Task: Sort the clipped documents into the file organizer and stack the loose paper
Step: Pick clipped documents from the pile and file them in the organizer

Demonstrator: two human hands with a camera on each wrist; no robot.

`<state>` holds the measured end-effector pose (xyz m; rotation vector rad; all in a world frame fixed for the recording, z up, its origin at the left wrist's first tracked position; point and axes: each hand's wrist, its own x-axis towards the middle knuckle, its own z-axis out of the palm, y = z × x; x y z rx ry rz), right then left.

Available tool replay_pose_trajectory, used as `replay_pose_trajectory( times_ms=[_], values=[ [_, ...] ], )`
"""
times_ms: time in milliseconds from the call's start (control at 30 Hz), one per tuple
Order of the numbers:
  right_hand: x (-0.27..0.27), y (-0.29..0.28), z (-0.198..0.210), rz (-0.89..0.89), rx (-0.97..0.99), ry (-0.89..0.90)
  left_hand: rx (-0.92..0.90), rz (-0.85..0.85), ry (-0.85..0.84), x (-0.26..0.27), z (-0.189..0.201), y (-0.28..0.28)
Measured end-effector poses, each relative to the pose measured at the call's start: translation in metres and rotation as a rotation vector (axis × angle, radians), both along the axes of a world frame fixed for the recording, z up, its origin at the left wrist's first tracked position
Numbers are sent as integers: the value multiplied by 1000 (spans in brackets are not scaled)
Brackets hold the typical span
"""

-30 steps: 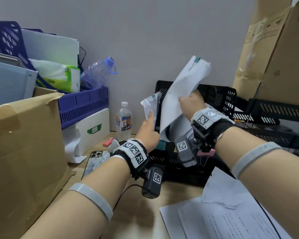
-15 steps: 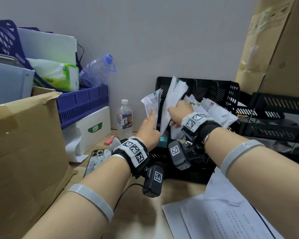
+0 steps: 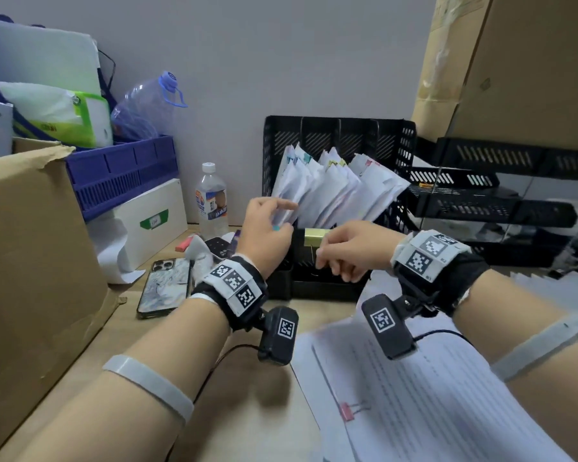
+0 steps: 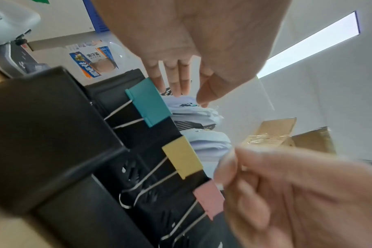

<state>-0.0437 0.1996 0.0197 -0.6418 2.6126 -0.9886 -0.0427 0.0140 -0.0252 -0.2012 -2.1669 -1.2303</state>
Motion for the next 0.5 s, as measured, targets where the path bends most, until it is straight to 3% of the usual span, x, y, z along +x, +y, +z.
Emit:
replay_pose_trajectory(
  times_ms=[100,167,233,300,500],
  values=[
    [25,38,-24,79,201,20,-18,-21,-1,27,-15,15],
    [36,60,-39,65,251,99,-116,-147,-280,41,-25,22],
    [44,77,-52,19,192,121,-372,-246,-654,51,-34,31],
    [47,88,-63,-22,111,91,-655,-275,-830,57,-38,41],
    [47,105,-80,-73,40,52,-737,-388,-810,66,-33,52]
  ],
)
